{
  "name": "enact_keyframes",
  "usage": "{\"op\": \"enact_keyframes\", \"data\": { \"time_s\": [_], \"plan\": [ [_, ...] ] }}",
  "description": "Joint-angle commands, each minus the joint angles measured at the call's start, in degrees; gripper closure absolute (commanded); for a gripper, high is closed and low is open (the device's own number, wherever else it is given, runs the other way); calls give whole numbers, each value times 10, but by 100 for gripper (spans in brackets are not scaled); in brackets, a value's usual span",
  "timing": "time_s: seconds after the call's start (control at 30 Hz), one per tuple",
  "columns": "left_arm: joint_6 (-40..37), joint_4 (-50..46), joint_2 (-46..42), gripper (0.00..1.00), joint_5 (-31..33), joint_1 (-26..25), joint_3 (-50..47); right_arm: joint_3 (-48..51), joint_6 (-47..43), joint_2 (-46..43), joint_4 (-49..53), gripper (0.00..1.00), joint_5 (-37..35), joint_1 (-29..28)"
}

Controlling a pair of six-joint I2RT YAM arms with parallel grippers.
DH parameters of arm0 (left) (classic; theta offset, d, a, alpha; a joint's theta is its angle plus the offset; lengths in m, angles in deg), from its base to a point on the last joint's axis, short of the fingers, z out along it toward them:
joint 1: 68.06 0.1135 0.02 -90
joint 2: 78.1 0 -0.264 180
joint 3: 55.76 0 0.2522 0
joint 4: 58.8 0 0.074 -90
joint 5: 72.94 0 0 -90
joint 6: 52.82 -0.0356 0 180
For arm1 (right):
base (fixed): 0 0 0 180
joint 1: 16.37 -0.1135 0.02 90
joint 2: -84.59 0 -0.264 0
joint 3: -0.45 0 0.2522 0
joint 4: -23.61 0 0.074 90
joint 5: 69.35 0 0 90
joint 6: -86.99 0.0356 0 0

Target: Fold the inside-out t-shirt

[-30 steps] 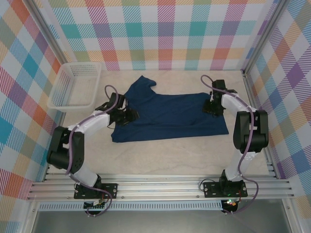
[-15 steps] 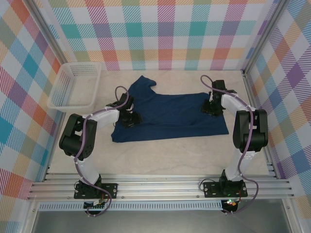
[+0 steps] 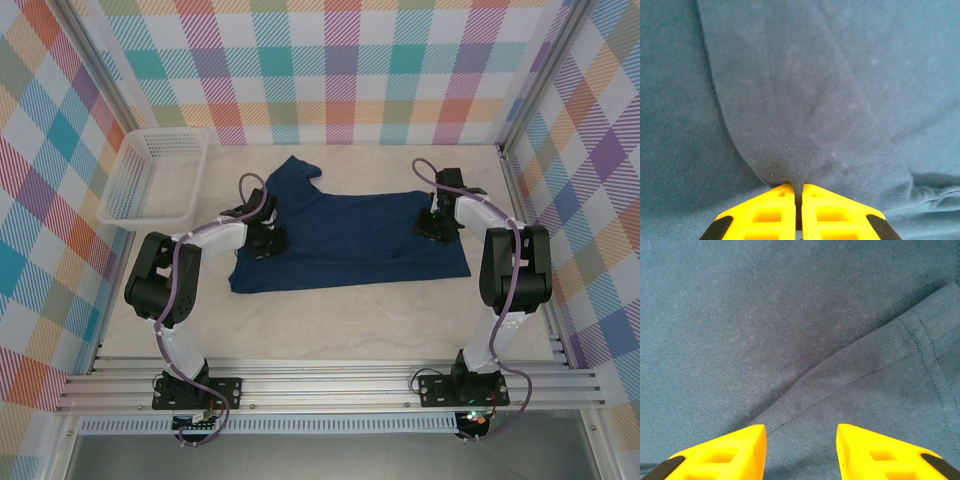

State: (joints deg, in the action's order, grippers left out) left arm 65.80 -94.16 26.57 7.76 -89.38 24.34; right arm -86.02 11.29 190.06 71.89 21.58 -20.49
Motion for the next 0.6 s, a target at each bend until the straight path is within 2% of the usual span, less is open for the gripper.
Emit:
{"op": "enact_keyframes", "data": {
  "time_s": [0.0, 0.23, 0.37, 0.5, 0.57],
  "plan": [
    [-15, -24, 8, 92, 11, -3, 34, 9, -6, -25, 3, 59, -1, -3],
    [-19, -32, 36, 93, 6, -9, 97, 9, -10, -30, 8, 59, -10, -2],
    [-18, -24, 115, 92, -17, -18, 197, 12, -8, -36, 7, 59, -13, -2],
    [-28, -48, 173, 70, -2, -21, 286, 19, -7, -47, 8, 59, -13, -1],
    [-36, -52, 167, 66, 11, -21, 297, 24, -9, -55, 8, 58, -15, -2]
  ]
}}
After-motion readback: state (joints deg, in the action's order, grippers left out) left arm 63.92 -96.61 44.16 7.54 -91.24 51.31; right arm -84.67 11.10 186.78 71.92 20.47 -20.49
